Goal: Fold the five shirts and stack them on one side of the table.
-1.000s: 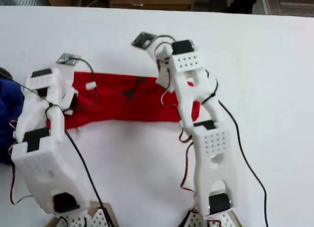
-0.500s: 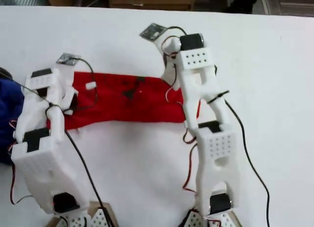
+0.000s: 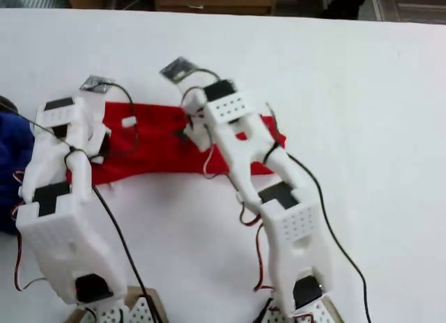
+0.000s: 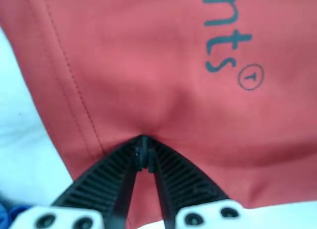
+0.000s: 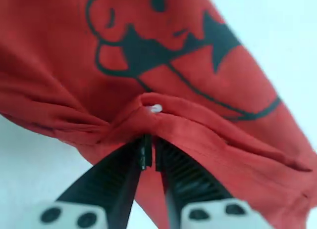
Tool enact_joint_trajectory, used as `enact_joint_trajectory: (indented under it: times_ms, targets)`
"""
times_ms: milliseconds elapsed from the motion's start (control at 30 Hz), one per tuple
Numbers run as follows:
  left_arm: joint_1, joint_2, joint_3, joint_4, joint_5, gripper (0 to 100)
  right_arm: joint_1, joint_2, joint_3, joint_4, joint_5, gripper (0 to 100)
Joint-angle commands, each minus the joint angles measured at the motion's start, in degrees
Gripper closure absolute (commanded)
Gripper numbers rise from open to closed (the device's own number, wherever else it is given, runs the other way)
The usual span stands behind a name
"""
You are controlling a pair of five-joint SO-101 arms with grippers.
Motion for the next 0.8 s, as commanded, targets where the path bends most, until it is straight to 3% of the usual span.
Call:
enact_joint_trajectory:
  times_ms: [0,167,433,567,767]
  targets:
    - [-0.44,0.44,-0.66,-0.79,0.09,98,-1.10,-3.65,1.85,-3.12,-0.62,97.7]
    - [-0.44,0.44,-0.75,-0.79,0.09,98,0.66,-4.44,3.96,-4.70,-0.62,97.7]
    - [-0.35,0.44,-0.75,-0.79,0.09,98,4.79,-16.84,1.41,8.66,0.79,97.7]
    - [0.18,0.44,-0.75,-0.79,0.09,98,7.87,-18.59,11.78,5.49,3.78,97.7]
    - [0.35,0.44,-0.66,-0.79,0.09,98,14.81,-18.33,26.55,-8.22,3.96,97.7]
